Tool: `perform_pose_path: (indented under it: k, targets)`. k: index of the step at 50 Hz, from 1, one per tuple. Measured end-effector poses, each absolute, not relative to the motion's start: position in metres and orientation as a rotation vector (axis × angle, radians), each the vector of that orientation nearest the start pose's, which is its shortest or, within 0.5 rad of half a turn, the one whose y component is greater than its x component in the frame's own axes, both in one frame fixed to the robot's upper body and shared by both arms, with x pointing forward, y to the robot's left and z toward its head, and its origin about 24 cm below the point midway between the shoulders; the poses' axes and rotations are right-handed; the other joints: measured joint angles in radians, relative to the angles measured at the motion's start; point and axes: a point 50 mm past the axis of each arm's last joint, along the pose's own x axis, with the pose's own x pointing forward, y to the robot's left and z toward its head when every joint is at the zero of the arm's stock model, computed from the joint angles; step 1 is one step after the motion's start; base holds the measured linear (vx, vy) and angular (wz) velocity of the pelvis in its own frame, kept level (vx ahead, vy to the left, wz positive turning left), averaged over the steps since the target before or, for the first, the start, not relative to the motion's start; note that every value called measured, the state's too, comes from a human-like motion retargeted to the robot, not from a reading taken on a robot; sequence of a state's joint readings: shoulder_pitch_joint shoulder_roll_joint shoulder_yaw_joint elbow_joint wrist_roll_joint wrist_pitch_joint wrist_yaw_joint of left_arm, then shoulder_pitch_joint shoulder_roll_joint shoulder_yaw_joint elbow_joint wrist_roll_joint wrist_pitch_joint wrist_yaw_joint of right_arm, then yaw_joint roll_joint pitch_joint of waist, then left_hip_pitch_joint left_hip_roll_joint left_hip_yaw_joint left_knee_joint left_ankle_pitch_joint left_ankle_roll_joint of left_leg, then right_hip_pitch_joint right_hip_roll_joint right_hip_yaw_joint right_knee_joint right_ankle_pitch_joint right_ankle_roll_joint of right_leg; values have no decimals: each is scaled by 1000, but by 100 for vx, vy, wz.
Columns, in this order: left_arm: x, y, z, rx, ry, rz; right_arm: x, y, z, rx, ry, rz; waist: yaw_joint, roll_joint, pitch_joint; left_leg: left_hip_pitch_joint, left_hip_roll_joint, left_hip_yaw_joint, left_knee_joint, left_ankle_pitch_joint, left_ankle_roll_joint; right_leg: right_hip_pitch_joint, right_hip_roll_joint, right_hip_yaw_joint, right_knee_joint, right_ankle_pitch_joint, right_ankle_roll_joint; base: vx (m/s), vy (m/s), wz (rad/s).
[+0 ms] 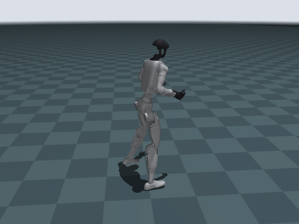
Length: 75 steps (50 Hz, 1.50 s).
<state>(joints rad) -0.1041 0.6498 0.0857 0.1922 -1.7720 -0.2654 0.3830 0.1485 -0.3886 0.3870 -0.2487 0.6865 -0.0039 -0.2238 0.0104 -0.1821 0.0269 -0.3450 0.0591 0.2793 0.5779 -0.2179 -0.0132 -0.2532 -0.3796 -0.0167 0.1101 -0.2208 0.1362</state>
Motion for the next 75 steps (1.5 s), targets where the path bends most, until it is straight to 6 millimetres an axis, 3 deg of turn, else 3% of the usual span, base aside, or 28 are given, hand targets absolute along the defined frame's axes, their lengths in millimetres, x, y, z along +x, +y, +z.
perform_pose_path:
  k: [7, 12, 14, 18, 19, 20, 21, 22, 24, 27, 28, 30, 33, 37, 40, 43, 45, 47, 50, 51, 53, 55, 58, 62, 65, 68, 71, 75]
  targets:
    - [226, 221, 33, -1292, 213, 299, 219, -97, 64, 730, 156, 247, 72, 47, 175, 75, 37, -387, -177, -121, -11, -89, 76, 210, 128, -52, -31, -15, 28, -145]
    - [223, 156, 36, -835, 328, -97, 228, -45, 93, 1123, 182, 512, 43, 67, 353, 19, 56, -306, 17, -274, 75, -243, 129, 317, 359, -124, -95, -30, 19, -94]
    - [220, 147, 39, -593, 283, -175, 229, -45, 101, 1240, 133, 397, 31, 98, 430, 15, 75, -283, 91, -299, 72, -253, 135, 295, 415, -158, -146, -24, 12, -82]
    - [202, 132, 44, -468, 231, -171, 218, -47, 97, 1045, 108, 161, 12, 158, 491, -9, 110, -212, 129, -310, 47, -334, 58, 110, 479, -172, -170, -14, 7, -103]
    - [196, 123, 43, -397, 238, -265, 197, -13, 93, 1043, 208, 773, 11, 177, 493, -28, 118, -190, 134, -300, 59, -365, 27, 46, 490, -164, -183, -10, -1, -113]
    - [189, 113, 40, -301, 259, -392, 143, 0, 100, 1341, 297, 1672, 9, 198, 493, -53, 125, -167, 141, -287, 79, -398, -6, -18, 500, -153, -196, -9, -5, -109]
    - [185, 112, 41, -258, 251, -427, 116, -3, 107, 1497, 376, 2048, 11, 212, 493, -69, 135, -140, 143, -276, 74, -419, -34, -74, 502, -141, -194, -8, -8, -105]
    - [181, 111, 44, -222, 237, -447, 98, -11, 111, 1652, 445, 2309, 12, 226, 493, -84, 145, -115, 145, -265, 67, -440, -59, -123, 504, -131, -187, -8, -11, -100]
    - [178, 113, 53, -172, 168, -441, 84, -14, 111, 1778, 519, 2396, 17, 244, 493, -112, 163, -74, 159, -250, 38, -483, -97, -184, 516, -117, -154, -5, -15, -95]
    - [178, 120, 71, -60, 9, -402, 102, -5, 106, 2006, 426, 2000, 24, 260, 493, -161, 189, -41, 222, -235, -14, -560, -145, -224, 569, -78, -96, 0, -23, -84]
    - [180, 123, 79, -32, -65, -360, 123, 0, 110, 2141, 366, 1585, 23, 266, 493, -177, 199, -38, 249, -232, -37, -586, -159, -230, 594, -57, -73, 6, -30, -66]
    - [184, 130, 98, 27, -326, -271, 185, -40, 91, 2115, 141, 184, 25, 227, 493, -206, 221, -38, 303, -241, -71, -662, -178, -217, 689, -74, -73, 11, -36, -57]
    - [193, 135, 105, 119, -418, -202, 199, -63, 104, 1916, 18, -1, 15, 235, 493, -210, 255, -53, 344, -251, -87, -781, -168, -184, 865, -131, -44, 17, -48, -59]
    - [208, 144, 100, 373, -334, -323, 246, -64, 123, 1694, -42, 447, 12, 226, 493, -92, 307, -47, 263, -216, -97, -812, -129, -192, 1047, -251, -84, 34, -74, -52]
    - [208, 159, 114, 451, -374, -337, 262, -108, 163, 1390, -359, 497, 11, 170, 471, 67, 339, -57, 84, -30, -101, -691, -67, -255, 1061, -345, -113, 52, -103, -36]
    - [199, 163, 126, 442, -382, -404, 260, -160, 184, 1361, -576, 364, 27, 71, 337, 162, 320, -150, -150, 217, -70, -516, 66, -361, 873, -368, -150, 63, -123, -44]
    - [193, 161, 131, 414, -367, -477, 262, -196, 189, 1358, -649, 283, 21, 0, 251, 190, 259, -262, -248, 211, -68, -366, 178, -417, 664, -277, -129, 66, -131, -41]
    - [188, 157, 129, 389, -330, -562, 281, -239, 186, 1175, -615, 163, -4, -49, 189, 186, 185, -315, -271, 118, -85, -243, 282, -412, 493, -36, -62, 61, -132, -25]
    - [180, 160, 121, 426, -251, -673, 324, -332, 196, 596, -404, -161, -24, -12, 134, 128, 158, -252, -223, 64, -131, -200, 385, -356, 467, 293, 32, 50, -123, -40]
    - [179, 167, 121, 506, -238, -671, 331, -369, 218, 293, -319, -370, -12, 25, 145, 107, 150, -260, -203, 54, -155, -216, 363, -361, 522, 288, 31, 43, -111, -68]
    - [180, 184, 126, 678, -225, -636, 294, -446, 289, -164, -180, -894, 34, 102, 194, 75, 97, -350, -189, 37, -218, -239, 267, -382, 598, 226, -1, 43, -98, -76]
    - [182, 205, 133, 819, -191, -583, 204, -492, 355, -175, -164, -1310, 103, 160, 270, 72, -21, -454, -217, 34, -249, -252, 90, -369, 568, 141, -24, 49, -80, -51]
    - [186, 247, 143, 928, -91, -409, 112, -507, 410, 143, -479, -1447, 189, 246, 348, 56, 29, -371, -180, -78, -236, -206, -73, -430, 227, 81, -4, 53, -112, 12]
    - [171, 299, 160, 926, -37, -68, 82, -500, 445, 198, -630, -1351, 204, 251, 415, 78, 174, -254, 77, -351, -165, -146, -330, -580, 9, 195, 107, 61, -128, 32]
    - [155, 315, 168, 788, -129, 193, 74, -500, 443, 334, -638, -1345, 220, 245, 440, 83, 277, -315, 197, -341, -154, -213, -408, -617, 264, 349, 70, 52, -110, -38]
    - [167, 294, 140, 341, -214, 309, 85, -495, 446, 438, -703, -1317, 204, 268, 473, 86, 332, -363, 216, -298, -89, -372, -430, -509, 662, 201, 13, 36, -95, -21]
    - [191, 242, 95, -102, -141, 238, 116, -480, 463, 464, -823, -1266, 143, 277, 475, 54, 309, -303, 215, -273, -59, -419, -425, -509, 757, 118, -38, 25, -70, 11]
    - [197, 193, 78, -164, -86, 4, 160, -454, 478, 350, -918, -1195, 58, 270, 462, 71, 297, -44, 152, -209, -66, -376, -383, -576, 682, 94, -37, 19, -48, 5]
